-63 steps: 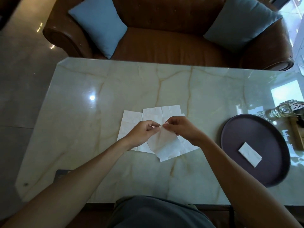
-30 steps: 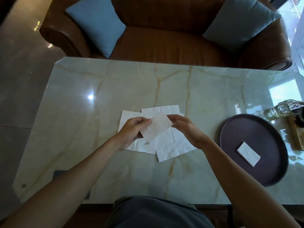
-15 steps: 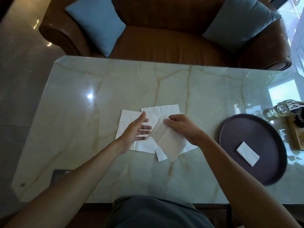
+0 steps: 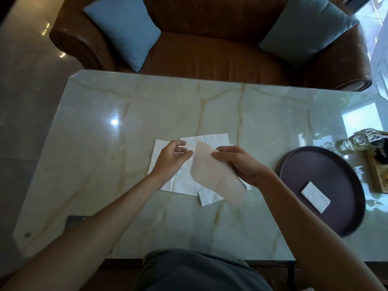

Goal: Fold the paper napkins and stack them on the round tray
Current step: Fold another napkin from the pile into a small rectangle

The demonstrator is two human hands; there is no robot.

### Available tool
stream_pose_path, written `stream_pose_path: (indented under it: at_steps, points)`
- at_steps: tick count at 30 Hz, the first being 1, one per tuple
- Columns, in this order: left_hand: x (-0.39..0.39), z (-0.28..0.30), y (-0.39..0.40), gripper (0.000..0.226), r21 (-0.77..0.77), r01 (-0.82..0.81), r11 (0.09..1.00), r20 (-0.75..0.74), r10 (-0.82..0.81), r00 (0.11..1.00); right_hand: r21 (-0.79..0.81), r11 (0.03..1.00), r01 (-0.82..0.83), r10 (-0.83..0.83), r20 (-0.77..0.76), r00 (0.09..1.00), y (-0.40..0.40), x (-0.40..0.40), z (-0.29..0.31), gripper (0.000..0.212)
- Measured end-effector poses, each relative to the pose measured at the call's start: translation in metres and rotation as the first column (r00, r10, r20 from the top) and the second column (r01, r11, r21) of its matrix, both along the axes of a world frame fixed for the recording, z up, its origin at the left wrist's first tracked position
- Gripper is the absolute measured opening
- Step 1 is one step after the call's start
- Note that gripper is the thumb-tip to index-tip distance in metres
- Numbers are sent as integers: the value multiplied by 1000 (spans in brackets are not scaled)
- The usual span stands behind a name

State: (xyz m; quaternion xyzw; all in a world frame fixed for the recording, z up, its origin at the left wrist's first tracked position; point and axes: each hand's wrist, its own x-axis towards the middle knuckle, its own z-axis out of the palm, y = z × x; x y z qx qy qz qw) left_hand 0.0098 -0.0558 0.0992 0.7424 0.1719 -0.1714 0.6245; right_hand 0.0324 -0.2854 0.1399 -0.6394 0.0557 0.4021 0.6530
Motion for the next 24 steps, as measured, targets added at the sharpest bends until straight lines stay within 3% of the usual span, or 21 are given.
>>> stream_pose_path:
  at_steps: [2, 5, 8, 11, 14, 17, 21, 24]
  points:
    - [-3, 7, -4, 21, 44, 7, 999, 105, -11, 994, 39, 999, 11, -10, -12, 1000, 2, 0, 1, 21]
    - [-6, 17, -13, 21, -112, 151, 982, 67, -145, 987, 45, 999, 3, -3, 6, 1000, 5, 0, 0, 16]
    - [-8, 13, -16, 25, -134, 270, 954, 67, -263, 962, 14, 1000, -22, 21, 11, 1000, 6, 1, -3, 18]
    - [-8, 8, -15, 18, -100, 265, 959, 58, -260, 964, -133, 990, -44, 55, 78, 995, 4, 2, -10, 18]
    - [-6, 8, -13, 14, -67, 278, 958, 46, -275, 960, -307, 950, 53, 14, 211, 977, 6, 2, -13, 22]
    - [-4, 12, -13, 16, -54, 340, 939, 49, -337, 940, -340, 935, 97, 16, 315, 949, 9, 4, -7, 38]
    - [4, 21, -12, 38, 11, 441, 897, 53, -441, 896, -322, 947, -27, 141, 338, 931, 12, 13, -1, 14]
    - [8, 21, -8, 43, 50, 496, 867, 16, -497, 868, -308, 950, -55, 158, 318, 935, 12, 19, 3, 11]
